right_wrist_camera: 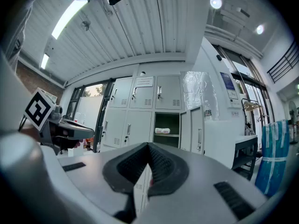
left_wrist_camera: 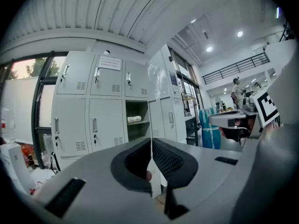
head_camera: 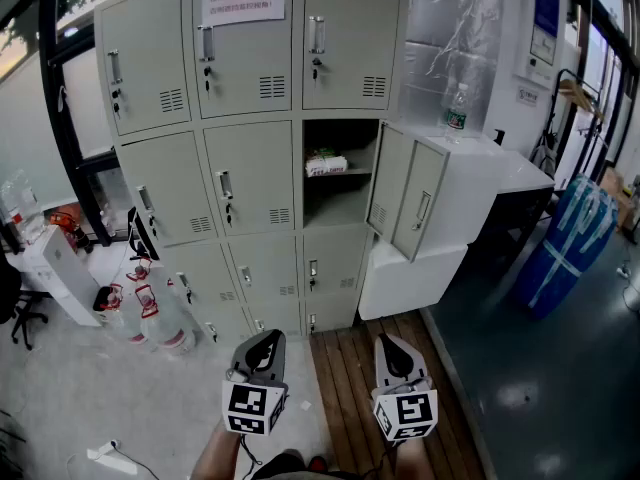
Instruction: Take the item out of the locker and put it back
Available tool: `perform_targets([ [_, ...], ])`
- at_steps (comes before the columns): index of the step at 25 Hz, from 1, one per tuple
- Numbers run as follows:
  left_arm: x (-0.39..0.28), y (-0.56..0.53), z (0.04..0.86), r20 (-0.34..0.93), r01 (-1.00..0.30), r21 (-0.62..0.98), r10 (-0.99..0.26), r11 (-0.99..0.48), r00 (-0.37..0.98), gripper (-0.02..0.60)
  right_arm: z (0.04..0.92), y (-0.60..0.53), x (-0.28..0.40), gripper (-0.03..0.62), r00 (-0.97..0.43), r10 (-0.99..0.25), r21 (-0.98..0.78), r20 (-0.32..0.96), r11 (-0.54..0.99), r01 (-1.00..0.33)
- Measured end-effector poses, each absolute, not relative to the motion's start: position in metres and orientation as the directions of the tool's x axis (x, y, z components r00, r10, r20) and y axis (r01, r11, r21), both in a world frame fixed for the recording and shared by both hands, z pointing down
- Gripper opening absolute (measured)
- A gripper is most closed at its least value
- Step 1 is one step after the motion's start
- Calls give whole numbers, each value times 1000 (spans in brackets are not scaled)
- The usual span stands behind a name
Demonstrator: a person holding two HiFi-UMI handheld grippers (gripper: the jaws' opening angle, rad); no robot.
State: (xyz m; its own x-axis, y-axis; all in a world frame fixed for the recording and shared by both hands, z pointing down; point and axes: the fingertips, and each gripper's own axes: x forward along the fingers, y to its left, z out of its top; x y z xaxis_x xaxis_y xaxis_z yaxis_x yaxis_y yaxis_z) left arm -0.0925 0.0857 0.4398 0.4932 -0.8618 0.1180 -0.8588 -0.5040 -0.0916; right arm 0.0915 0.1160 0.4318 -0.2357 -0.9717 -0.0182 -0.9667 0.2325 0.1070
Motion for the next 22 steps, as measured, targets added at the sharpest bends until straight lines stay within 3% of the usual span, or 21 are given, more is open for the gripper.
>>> perform_targets([
  [12, -90, 44, 443, 111, -868, -87, -871, -488, 479, 29, 439, 77, 95, 14, -263, -965, 82, -5, 262, -962],
  [22, -79, -51, 442, 119, -864, -86, -867, -495, 485, 29, 438, -22, 98, 14, -264, -964, 98, -5, 263, -960],
])
